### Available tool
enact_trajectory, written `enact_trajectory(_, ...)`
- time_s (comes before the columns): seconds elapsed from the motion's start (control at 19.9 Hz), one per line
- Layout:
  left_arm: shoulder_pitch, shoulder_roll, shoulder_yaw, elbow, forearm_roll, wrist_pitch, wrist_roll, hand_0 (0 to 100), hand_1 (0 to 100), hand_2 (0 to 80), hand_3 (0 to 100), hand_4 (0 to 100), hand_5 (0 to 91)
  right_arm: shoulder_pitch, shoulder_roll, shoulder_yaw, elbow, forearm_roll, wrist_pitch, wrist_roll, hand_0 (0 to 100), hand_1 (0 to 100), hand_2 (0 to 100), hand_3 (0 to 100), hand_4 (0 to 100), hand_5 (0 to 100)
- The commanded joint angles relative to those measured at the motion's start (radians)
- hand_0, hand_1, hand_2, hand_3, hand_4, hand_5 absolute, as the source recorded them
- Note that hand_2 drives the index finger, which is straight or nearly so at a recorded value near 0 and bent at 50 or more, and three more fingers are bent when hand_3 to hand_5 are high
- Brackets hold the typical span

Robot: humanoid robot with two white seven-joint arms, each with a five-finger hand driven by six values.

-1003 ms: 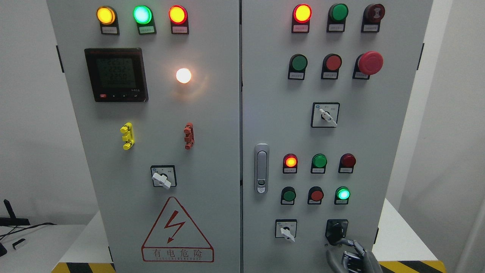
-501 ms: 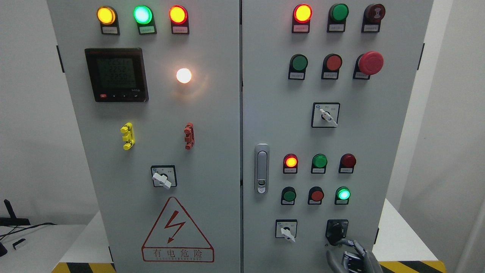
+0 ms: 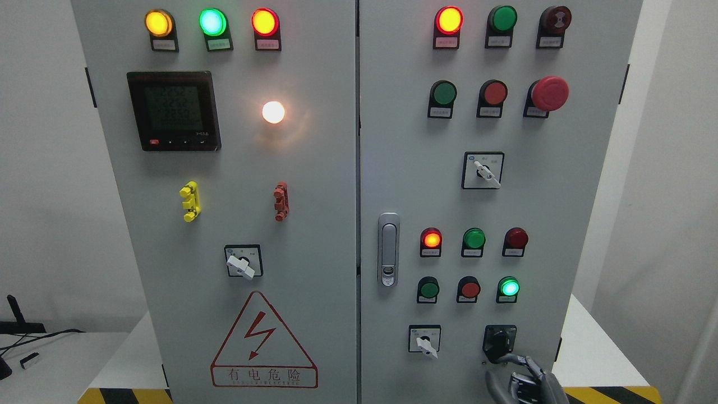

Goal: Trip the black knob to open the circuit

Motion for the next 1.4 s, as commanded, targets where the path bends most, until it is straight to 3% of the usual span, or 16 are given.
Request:
enact_trajectory(0.0, 0.0, 0.0, 0.0, 0.0, -0.031, 0.0, 0.0, 12, 39, 0.0, 0, 0, 0.0, 0.004, -0.007, 0.0, 0.001, 0.001, 0.003, -0.003, 36, 72, 39, 100, 100, 94)
enact_trajectory(1.15, 0.0, 0.0, 0.0, 0.0, -0.031, 0.0, 0.0, 12, 39, 0.0, 0, 0, 0.0, 0.019, -0.011, -0.053, 0.001, 0.005, -0.001, 0.025, 37, 72, 40, 100, 100, 94)
enact_trajectory(1.2, 0.0, -0.001, 0.0, 0.0, -0.031, 0.0, 0.0, 12, 39, 0.0, 0, 0, 0.0, 0.022, -0.01, -0.06, 0.0, 0.002, -0.001, 0.025, 37, 72, 40, 100, 100, 94)
enact_trajectory(1.35, 0.0, 0.0, 0.0, 0.0, -0.031, 0.0, 0.0, 12, 39, 0.0, 0, 0, 0.0, 0.033, -0.01, -0.083, -0.013, -0.001, 0.0, 0.025, 52, 74, 39, 100, 98, 92)
